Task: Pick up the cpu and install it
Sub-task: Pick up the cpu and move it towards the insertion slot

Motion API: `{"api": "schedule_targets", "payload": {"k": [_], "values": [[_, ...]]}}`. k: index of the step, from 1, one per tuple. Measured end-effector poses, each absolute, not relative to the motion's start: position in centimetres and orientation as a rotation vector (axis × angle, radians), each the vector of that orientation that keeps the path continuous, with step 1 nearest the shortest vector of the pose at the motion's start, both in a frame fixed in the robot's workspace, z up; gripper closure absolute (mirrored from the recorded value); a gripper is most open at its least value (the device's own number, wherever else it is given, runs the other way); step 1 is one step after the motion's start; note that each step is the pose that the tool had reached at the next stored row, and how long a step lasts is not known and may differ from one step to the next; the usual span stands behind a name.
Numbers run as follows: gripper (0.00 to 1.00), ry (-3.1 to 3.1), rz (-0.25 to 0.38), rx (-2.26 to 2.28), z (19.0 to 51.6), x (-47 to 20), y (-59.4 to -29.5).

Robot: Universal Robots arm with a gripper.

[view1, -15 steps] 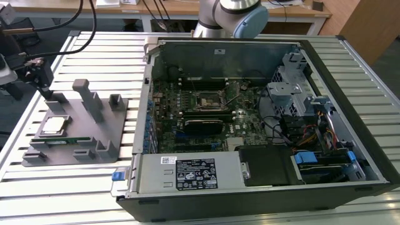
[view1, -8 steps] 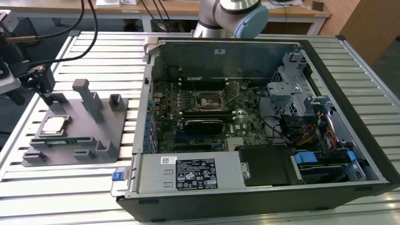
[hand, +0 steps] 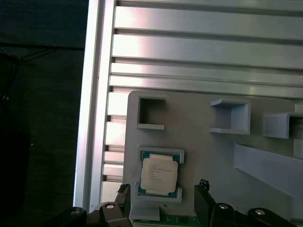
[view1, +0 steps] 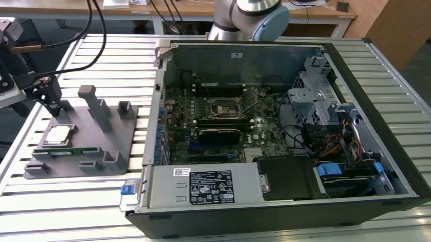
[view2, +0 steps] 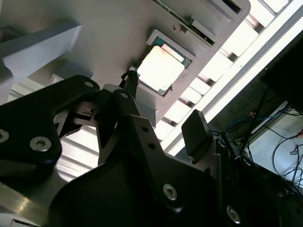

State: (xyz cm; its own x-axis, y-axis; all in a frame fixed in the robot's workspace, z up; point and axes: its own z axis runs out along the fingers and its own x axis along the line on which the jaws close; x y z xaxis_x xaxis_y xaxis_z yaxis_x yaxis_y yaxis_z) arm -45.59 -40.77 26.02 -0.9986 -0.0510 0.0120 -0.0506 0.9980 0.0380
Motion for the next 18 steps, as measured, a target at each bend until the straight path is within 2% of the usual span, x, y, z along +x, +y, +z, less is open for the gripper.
{"api": "schedule_targets", "payload": {"k": [5, 6, 18], "values": [[0.34, -3.128, -0.055, 0.08, 25.9, -45.6, -40.9], [0.28, -3.128, -0.054, 0.081, 25.8, -45.6, -40.9], [0.28, -3.126, -0.048, 0.119, 24.2, -45.5, -40.9]]}}
